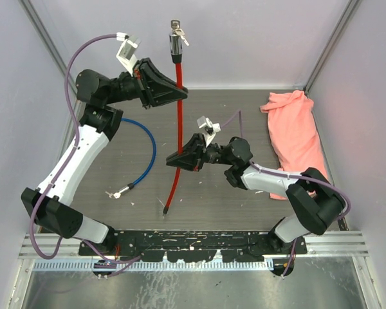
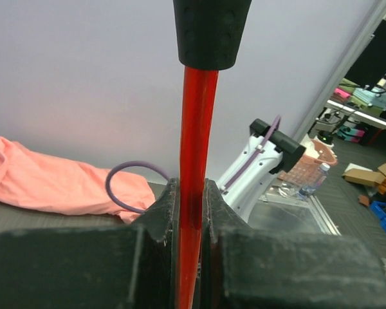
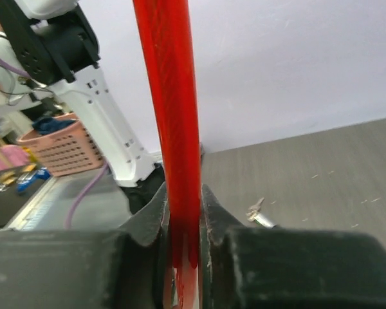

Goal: Lock with the key
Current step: Adjust the lock.

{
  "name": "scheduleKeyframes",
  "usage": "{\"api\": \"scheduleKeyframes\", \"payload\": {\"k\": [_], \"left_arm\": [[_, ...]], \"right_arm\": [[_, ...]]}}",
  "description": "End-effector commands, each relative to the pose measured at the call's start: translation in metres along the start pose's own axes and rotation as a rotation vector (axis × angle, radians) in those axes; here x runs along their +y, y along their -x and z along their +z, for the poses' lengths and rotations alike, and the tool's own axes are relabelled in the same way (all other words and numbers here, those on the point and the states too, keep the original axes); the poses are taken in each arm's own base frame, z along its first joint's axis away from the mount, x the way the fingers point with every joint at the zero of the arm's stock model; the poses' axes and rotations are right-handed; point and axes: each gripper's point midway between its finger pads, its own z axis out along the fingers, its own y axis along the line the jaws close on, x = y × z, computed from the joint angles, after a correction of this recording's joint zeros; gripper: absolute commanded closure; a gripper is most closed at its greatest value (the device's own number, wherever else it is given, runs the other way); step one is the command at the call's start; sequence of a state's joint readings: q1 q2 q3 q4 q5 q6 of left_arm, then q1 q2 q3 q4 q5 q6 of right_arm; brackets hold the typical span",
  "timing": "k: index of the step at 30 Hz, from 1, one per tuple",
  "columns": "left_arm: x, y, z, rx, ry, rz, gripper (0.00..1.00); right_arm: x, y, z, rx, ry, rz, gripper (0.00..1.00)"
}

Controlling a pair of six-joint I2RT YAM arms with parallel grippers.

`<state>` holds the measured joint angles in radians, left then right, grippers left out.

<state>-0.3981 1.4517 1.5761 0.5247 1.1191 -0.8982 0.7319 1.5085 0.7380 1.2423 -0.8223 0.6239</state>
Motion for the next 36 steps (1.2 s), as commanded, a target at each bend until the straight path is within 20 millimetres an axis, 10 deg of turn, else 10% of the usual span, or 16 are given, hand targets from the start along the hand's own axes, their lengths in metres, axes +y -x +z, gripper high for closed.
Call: {"api": "scheduleKeyframes", "payload": {"k": [1,8,24,29,36], "left_arm": [[-0.015,0.009,-0.005,-0.047,0.006,0.131,0.99],[-0.004,-0.010,-0.025,-0.125,0.179,0.191,0.53],[0.022,0.015,-0.053,-0.448,0.414,0.136,0.40],[0.028,0.025,-0.063,-0.520,0.485,0.120,0.50],[0.027,0.024,-0.066,-0.498,0.510,0.132,0.54]], "right_arm": [[0.027,0.025,-0.005,0.001,0.046,-0.021,0.98],[0.021,0.060,-0.028,-0.017,-0.054,-0.037,0.99],[0.011,0.022,-0.022,0.124,-0.035,0.030,0.99],[-0.005,0.011,-0.027,0.170,-0.099,-0.027,0.99],[-0.037,0.034,-0.050,0.208,-0.249,-0.247,0.99]]}}
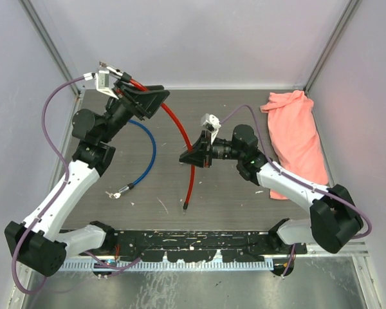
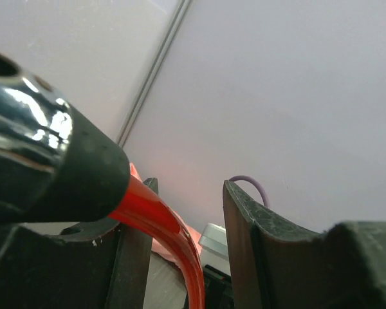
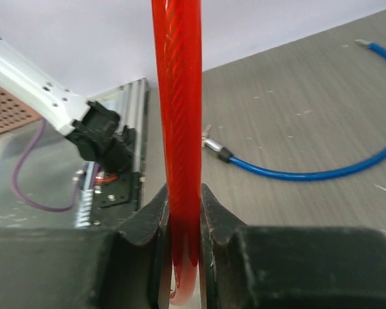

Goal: Lock with the key
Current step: Adjust the lock.

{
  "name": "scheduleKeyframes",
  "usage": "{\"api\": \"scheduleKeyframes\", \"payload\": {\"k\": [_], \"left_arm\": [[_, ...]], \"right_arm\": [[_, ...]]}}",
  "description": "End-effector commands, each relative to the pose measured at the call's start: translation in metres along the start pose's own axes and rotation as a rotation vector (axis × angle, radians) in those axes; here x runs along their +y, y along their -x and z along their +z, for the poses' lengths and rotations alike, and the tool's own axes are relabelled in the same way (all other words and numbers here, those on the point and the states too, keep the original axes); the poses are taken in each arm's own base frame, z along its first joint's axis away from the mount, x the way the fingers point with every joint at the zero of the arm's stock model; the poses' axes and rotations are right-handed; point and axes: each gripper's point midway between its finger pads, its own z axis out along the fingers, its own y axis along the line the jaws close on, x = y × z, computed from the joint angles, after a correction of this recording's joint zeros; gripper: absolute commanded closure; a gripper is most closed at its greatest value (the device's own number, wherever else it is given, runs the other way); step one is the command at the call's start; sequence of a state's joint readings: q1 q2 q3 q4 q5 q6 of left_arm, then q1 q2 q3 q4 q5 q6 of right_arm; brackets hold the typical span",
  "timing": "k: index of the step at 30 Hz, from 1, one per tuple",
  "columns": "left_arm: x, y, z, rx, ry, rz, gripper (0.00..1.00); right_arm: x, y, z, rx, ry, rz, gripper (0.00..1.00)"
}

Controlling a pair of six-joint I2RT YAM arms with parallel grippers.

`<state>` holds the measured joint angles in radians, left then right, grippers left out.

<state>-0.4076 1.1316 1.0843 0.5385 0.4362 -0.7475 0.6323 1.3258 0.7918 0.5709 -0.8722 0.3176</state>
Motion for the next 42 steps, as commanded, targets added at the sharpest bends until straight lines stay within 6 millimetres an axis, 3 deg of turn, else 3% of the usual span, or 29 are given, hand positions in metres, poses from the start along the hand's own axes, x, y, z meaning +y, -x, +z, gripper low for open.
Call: {"api": "scheduleKeyframes", "payload": {"k": [1,7,12,16,21,23,26,29,31,35,38,42], "left_arm": [[-0.027,0.034,-0.003,-0.102,-0.049,0.071,0.54],[-0.039,0.037,0.007,-0.083,-0.128,0.091,0.66],[-0.060,0.029,0.010,-0.018,-0.278,0.187,1.00],[-0.049,0.021,0.008,0.064,-0.237,0.350,1.00],[-0.027,0.013,-0.001,0.172,-0.145,0.577,1.00],[-0.022,0.012,-0.003,0.197,-0.128,0.592,1.00],[-0.034,0.017,0.000,0.211,-0.178,0.587,1.00],[-0.040,0.032,0.006,0.224,-0.155,0.580,1.00],[-0.031,0.046,0.011,0.215,-0.059,0.581,1.00],[-0.008,0.069,0.010,0.244,0.158,0.570,1.00],[0.014,0.068,0.009,0.279,0.287,0.550,1.00],[0.033,0.062,0.008,0.323,0.436,0.548,1.00]], "right_arm": [[-0.016,0.051,-0.021,-0.060,-0.113,-0.262,0.99],[-0.026,0.055,-0.033,-0.039,-0.150,-0.322,0.99],[-0.021,0.054,-0.034,-0.006,-0.112,-0.353,0.99],[0.003,0.047,-0.033,0.042,0.040,-0.333,0.99],[0.017,0.042,-0.035,0.101,0.142,-0.230,0.95],[0.022,0.040,-0.035,0.106,0.180,-0.181,0.88],[0.028,0.043,-0.035,0.094,0.206,-0.173,0.75],[0.035,0.048,-0.038,0.089,0.225,-0.189,0.64],[0.036,0.052,-0.041,0.079,0.212,-0.206,0.57],[0.003,0.073,-0.052,0.035,0.002,-0.228,0.32],[-0.011,0.086,-0.070,0.013,-0.077,-0.214,0.28],[0.008,0.088,-0.073,-0.018,0.005,-0.226,0.27]]}}
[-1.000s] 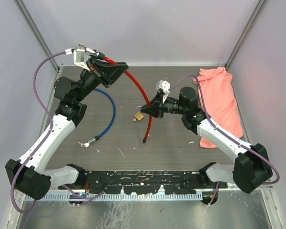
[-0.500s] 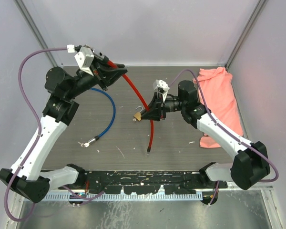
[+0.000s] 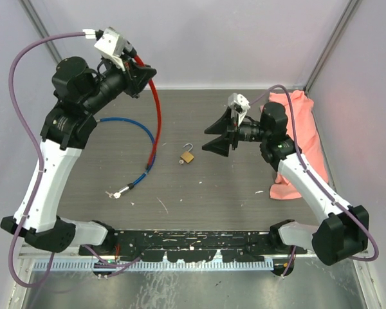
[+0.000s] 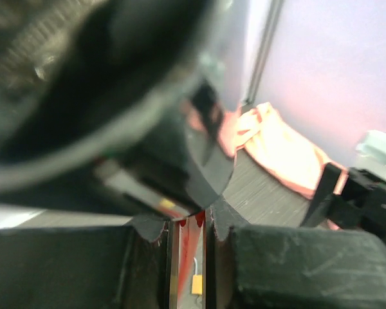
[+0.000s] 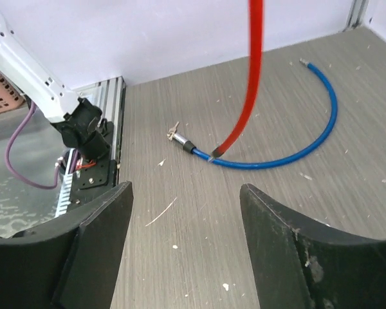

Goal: Lock with the key
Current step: Adjust the lock.

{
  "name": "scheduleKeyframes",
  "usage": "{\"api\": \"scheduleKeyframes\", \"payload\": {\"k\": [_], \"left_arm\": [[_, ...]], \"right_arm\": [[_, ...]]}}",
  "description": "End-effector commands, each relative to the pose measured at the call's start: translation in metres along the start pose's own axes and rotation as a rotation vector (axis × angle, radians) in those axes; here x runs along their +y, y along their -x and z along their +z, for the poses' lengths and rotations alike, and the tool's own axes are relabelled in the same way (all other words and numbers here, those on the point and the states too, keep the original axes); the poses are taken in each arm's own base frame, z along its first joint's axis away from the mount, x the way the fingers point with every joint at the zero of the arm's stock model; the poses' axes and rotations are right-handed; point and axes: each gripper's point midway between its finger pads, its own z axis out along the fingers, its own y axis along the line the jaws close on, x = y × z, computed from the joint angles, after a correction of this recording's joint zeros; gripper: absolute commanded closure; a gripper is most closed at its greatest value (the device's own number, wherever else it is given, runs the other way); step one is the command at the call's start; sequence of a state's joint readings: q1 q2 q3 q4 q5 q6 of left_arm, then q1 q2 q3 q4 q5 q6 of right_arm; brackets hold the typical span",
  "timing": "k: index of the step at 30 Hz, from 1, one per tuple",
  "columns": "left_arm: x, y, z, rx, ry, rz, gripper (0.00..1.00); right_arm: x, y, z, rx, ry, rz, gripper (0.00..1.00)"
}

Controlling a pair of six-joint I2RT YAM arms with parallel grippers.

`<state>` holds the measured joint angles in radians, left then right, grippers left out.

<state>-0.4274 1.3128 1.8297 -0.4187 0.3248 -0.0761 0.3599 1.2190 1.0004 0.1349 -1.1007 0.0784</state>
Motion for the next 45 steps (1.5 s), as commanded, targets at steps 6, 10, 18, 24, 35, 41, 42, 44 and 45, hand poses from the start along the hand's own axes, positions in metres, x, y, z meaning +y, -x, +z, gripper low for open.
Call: {"api": "scheduleKeyframes", "payload": {"k": [6,10,18,24,35,41,42,44,45], "left_arm": [[0.030,-0.017,0.009,0.207,0.386,0.097,1.00],[0.028,-0.008,0.022,0.174,0.460,0.147,1.00],[0.018,0.021,0.059,-0.002,0.461,0.073,1.00],[0.004,0.045,0.074,-0.093,0.407,0.005,1.00],[-0.017,0.080,0.074,-0.277,0.318,-0.147,1.00],[-0.030,0.085,0.082,-0.324,0.292,-0.187,1.00],[-0.030,0.085,0.083,-0.324,0.291,-0.186,1.00],[-0.032,0.084,0.085,-0.320,0.288,-0.183,1.00],[-0.033,0.083,0.086,-0.322,0.285,-0.189,1.00]], "right_arm": [[0.025,0.014,0.001,-0.100,0.075,-0.149,0.23],[0.024,0.016,0.022,-0.164,0.073,0.183,0.25],[-0.016,0.003,0.023,-0.456,-0.047,1.007,0.27],[-0.025,-0.015,0.030,-0.397,-0.078,0.995,0.27],[-0.042,-0.031,0.030,-0.419,-0.125,1.299,0.27],[-0.049,0.017,0.033,-0.525,0.006,1.374,0.24],[-0.048,0.021,0.031,-0.535,0.025,1.353,0.25],[-0.051,0.014,0.030,-0.517,-0.006,1.326,0.25],[-0.054,0.005,0.029,-0.514,-0.039,1.331,0.25]]}}
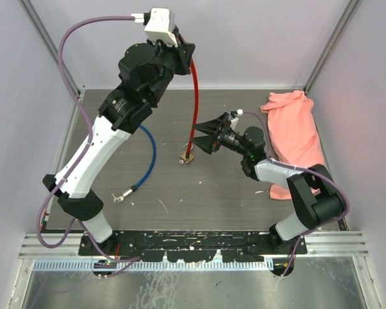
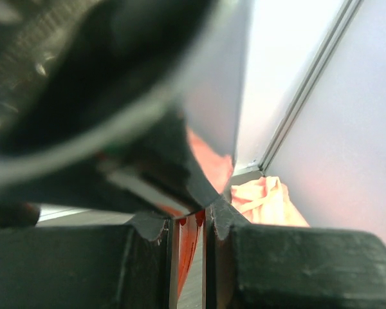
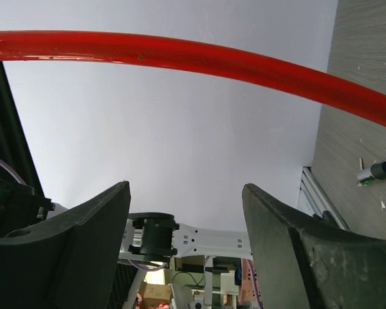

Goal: Lock with the key
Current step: Adjust the lock.

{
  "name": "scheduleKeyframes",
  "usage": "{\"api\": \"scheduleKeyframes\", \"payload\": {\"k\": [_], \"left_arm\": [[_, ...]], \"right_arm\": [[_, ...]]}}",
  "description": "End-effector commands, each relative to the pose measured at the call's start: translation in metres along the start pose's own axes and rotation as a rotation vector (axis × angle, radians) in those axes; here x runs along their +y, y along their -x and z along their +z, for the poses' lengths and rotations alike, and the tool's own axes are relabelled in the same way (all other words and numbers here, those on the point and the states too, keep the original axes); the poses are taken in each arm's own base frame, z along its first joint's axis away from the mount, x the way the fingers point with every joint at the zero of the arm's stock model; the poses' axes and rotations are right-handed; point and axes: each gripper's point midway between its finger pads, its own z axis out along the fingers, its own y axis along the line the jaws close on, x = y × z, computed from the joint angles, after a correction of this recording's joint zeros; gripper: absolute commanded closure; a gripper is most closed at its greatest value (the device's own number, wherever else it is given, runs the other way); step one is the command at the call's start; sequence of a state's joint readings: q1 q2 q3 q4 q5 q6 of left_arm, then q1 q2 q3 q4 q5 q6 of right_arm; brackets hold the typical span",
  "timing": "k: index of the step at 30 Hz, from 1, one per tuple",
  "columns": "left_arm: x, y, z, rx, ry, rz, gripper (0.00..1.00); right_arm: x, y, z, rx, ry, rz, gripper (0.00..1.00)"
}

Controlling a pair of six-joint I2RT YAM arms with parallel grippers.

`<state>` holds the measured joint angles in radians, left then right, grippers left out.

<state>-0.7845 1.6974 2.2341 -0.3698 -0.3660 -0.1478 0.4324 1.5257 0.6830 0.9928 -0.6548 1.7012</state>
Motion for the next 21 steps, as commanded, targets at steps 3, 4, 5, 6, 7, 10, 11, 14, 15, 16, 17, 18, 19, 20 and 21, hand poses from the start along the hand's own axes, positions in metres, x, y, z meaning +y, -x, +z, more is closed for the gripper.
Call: {"api": "scheduleKeyframes", "payload": {"k": [3,4,5,6,7,10,11,14,15,16,17,18,19,20,21], "left_arm": [[-0.017,0.067,-0.016,-0.202,-0.065,-0.123,1.00],[-0.020,0.068,-0.016,-0.203,-0.071,-0.125,1.00],[-0.022,0.068,-0.018,-0.205,-0.078,-0.129,1.00],[-0.025,0.068,-0.018,-0.204,-0.084,-0.132,1.00],[-0.027,0.067,-0.019,-0.203,-0.089,-0.137,1.00],[-0.034,0.067,-0.021,-0.207,-0.111,-0.166,1.00],[-0.036,0.068,-0.023,-0.209,-0.121,-0.179,1.00],[-0.040,0.069,-0.029,-0.214,-0.146,-0.220,1.00],[-0.041,0.069,-0.031,-0.212,-0.153,-0.228,1.00],[-0.042,0.069,-0.033,-0.209,-0.158,-0.237,1.00],[-0.042,0.069,-0.036,-0.208,-0.164,-0.245,1.00],[-0.042,0.069,-0.038,-0.205,-0.169,-0.254,1.00],[-0.042,0.069,-0.041,-0.205,-0.175,-0.266,1.00],[-0.041,0.069,-0.044,-0.205,-0.178,-0.272,1.00],[-0.040,0.066,-0.048,-0.199,-0.179,-0.277,1.00]], "right_arm": [[0.003,0.010,-0.006,-0.064,0.005,-0.086,0.25],[-0.006,0.013,-0.004,-0.071,-0.033,-0.137,0.25],[-0.018,0.016,-0.003,-0.075,-0.098,-0.171,0.24],[-0.027,0.021,-0.004,-0.097,-0.137,-0.216,0.23],[-0.030,0.025,-0.006,-0.124,-0.140,-0.226,0.23],[-0.026,0.032,-0.003,-0.155,-0.081,-0.190,0.22],[-0.024,0.036,0.000,-0.167,-0.061,-0.181,0.22],[-0.016,0.049,0.007,-0.211,-0.043,-0.228,0.23],[-0.014,0.052,0.009,-0.219,-0.049,-0.247,0.23],[-0.014,0.055,0.011,-0.229,-0.061,-0.251,0.23],[-0.013,0.058,0.012,-0.240,-0.067,-0.252,0.24],[-0.013,0.061,0.012,-0.252,-0.072,-0.250,0.25],[-0.013,0.065,0.012,-0.267,-0.078,-0.246,0.25],[-0.012,0.069,0.010,-0.278,-0.079,-0.247,0.25],[-0.010,0.076,0.007,-0.295,-0.075,-0.246,0.25]]}}
